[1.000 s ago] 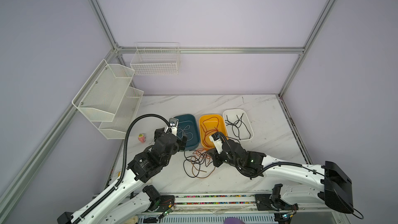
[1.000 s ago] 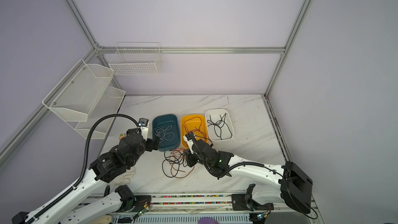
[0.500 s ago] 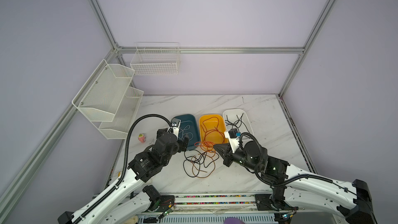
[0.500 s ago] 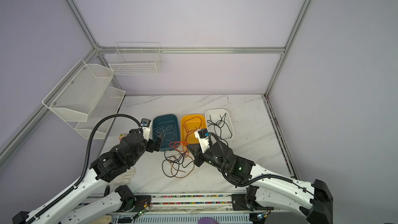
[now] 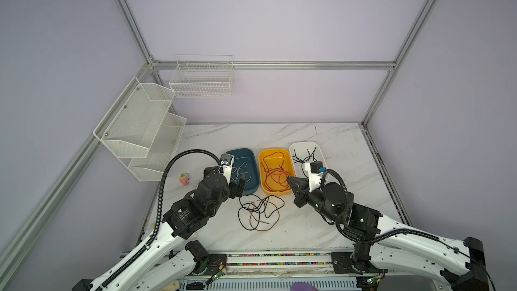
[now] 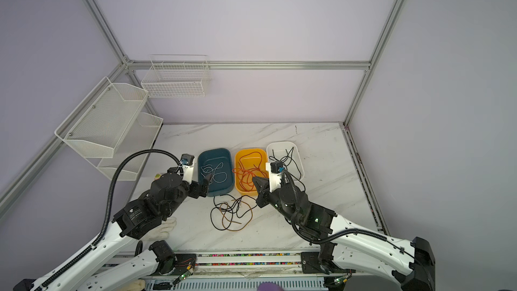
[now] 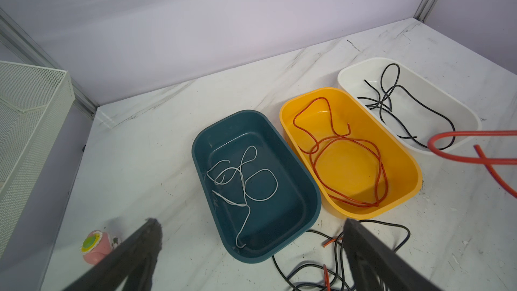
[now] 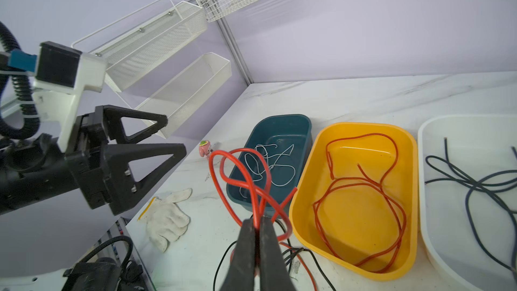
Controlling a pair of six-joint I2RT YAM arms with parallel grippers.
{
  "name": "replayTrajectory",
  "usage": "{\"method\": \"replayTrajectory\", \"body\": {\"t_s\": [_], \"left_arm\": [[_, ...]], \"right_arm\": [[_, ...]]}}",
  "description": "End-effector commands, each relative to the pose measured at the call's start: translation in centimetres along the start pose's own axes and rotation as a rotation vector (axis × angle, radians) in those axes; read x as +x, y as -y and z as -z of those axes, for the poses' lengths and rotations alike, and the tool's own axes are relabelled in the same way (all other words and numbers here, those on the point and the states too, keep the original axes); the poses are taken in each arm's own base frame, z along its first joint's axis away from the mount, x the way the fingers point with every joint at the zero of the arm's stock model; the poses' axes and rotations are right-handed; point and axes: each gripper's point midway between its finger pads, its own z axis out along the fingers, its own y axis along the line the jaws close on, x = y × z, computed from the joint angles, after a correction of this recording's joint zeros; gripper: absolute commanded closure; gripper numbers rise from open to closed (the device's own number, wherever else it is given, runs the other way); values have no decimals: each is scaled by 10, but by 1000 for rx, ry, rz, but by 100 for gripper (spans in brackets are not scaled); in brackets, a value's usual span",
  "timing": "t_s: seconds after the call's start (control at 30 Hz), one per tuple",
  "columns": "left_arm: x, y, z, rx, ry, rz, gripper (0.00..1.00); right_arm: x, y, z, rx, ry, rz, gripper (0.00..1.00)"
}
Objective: Untangle the cables
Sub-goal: 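Lift the red cable and carry it over the yellow tray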
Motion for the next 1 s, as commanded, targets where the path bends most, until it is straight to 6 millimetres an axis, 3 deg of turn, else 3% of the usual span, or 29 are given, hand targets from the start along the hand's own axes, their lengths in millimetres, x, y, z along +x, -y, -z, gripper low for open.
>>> {"method": "replayTrajectory", "body": {"t_s": [0.0,0.37,0.6,0.97], "left_arm": [[4,1,-5,-3,5,-6,0],[7,2,-9,-10,-13,-16,0],[9,2,-11,-12,-23,-26,0],[10,4,-12,-9,-30,-31,0]], "right_arm": [[-8,13,-12,81,18,-16,100],[24,71,-65,196,-128,-67,100],[50,83,-92,204,-204,-56,100],[79,106,-113,221,-287,-60,100]]}}
